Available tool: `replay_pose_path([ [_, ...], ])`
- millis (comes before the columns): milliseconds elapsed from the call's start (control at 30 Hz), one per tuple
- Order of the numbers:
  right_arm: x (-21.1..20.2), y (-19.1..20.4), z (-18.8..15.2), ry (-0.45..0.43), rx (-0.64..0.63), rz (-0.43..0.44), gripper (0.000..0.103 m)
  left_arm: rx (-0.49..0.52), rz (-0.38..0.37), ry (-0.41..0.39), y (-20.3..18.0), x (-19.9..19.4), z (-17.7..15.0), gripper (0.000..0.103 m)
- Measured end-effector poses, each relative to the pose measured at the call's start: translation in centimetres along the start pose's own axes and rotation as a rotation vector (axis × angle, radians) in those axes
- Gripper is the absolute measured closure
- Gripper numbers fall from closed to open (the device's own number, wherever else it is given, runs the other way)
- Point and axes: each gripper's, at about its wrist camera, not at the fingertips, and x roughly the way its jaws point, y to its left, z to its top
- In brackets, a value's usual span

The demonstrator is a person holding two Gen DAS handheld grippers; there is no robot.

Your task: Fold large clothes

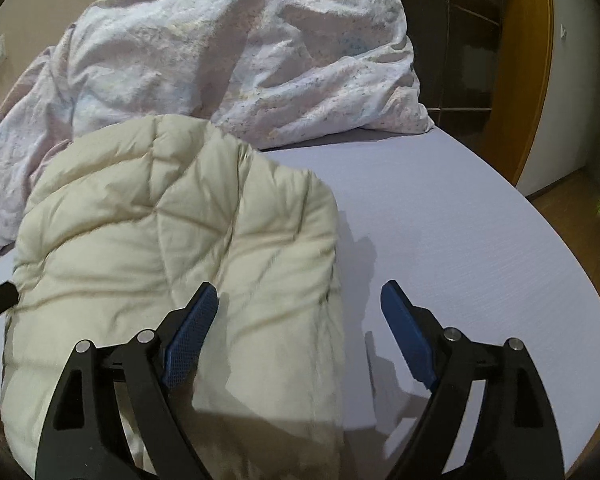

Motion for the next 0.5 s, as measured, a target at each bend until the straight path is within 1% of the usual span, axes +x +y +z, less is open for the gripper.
replay_pose_path([
  [200,-1.5,0.0,-1.0,0.012,0.002,0.040,0.017,-0.039,-0.020,0.029,1.3,-0.9,-0.7,0.003],
  [267,-1.7,0.0,-1.3,0.021,0.006,0.053,0.016,-0.055,-0.038,0.048,1.7,-1.0,-1.0,0.003],
  [400,-1.6,-1.4,-1.7,0.071,0.072,0.135,0.010,-0.084,-0.068,0.075,2.4,-0.8,-1.6,0.003],
  [500,-0.9,-2.5,-1.9,0.124,0.125,0.205,0.008,-0.071,-0.079,0.084,2.1,-0.6,-2.0,0.003],
])
